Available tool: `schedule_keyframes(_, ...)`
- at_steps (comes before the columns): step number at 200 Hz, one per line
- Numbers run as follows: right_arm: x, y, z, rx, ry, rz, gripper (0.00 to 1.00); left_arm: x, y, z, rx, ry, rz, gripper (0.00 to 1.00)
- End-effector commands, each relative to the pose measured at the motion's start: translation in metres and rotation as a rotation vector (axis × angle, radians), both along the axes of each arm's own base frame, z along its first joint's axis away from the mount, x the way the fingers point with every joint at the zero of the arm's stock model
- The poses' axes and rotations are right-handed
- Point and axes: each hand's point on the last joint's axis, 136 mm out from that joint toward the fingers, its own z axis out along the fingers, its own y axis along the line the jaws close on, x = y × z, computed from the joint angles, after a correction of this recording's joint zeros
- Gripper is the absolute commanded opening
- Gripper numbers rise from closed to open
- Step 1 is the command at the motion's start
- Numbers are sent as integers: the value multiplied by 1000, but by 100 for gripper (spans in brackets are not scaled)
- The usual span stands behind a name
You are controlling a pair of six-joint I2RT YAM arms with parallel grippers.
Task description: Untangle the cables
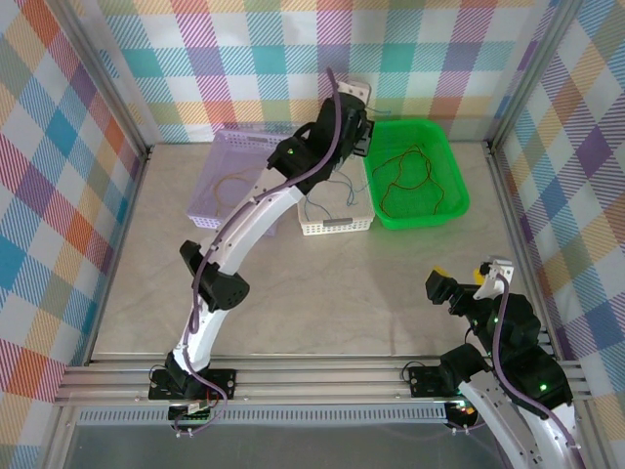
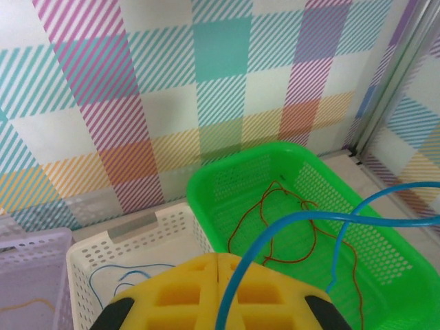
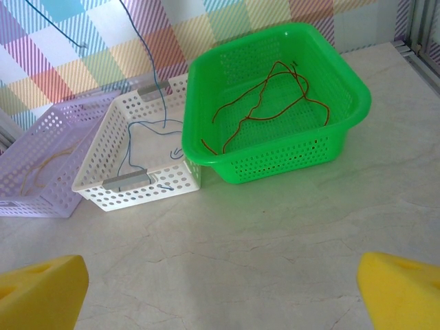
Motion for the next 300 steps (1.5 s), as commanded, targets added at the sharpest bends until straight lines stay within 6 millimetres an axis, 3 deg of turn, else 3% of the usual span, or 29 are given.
schedule_keyframes(1, -2, 0, 2, 17, -13, 1, 100, 16, 9, 11, -19, -56, 45, 0)
schedule_keyframes(39, -2, 0, 1, 17, -11, 3, 100, 32, 16, -8, -16, -29, 92, 0)
schedule_keyframes(98, -1, 1, 1, 17, -10, 6, 100, 56, 30, -64, 14, 71, 168, 0)
schedule_keyframes(146, -1, 1, -1, 15, -3, 5, 100, 72, 55, -107, -1, 140, 245, 0)
schedule_keyframes(227, 1, 2, -3, 10, 7, 5, 100, 77, 98, -190, -10, 273, 378, 0)
schedule_keyframes(300, 1, 2, -3, 11, 7, 4, 100, 71, 92, -268, -2, 429, 389, 0)
